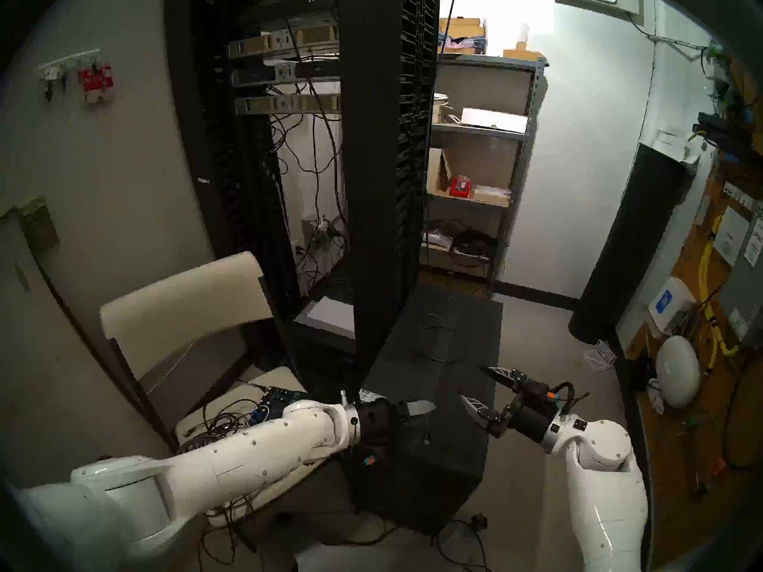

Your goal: Insert the cable into the workstation's USB slot

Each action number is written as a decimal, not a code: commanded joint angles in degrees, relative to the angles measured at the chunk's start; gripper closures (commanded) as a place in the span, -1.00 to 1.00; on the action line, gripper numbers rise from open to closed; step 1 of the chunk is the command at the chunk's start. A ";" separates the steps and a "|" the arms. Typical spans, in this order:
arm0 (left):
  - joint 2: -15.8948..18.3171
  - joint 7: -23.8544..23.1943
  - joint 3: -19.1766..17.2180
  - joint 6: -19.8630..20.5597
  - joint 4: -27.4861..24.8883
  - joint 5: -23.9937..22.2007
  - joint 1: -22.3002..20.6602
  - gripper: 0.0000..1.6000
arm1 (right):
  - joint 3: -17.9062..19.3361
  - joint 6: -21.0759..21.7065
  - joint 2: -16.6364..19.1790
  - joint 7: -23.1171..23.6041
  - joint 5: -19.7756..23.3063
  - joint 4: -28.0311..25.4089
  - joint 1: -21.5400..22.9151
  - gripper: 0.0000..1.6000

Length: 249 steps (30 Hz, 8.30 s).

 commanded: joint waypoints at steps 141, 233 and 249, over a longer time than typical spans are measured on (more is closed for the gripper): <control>-0.62 -0.69 -4.31 0.66 -4.71 -1.36 1.05 -1.00 | -8.73 12.48 1.99 8.40 -8.67 4.54 4.62 1.00; 1.10 -1.17 -11.24 -3.78 -6.34 -17.08 10.37 1.00 | -3.91 12.06 4.04 9.71 -9.98 -1.16 3.77 -1.00; 4.14 -10.63 -16.87 -18.92 -10.59 -42.58 16.25 1.00 | -2.67 9.85 3.11 7.82 -10.40 0.38 5.26 -1.00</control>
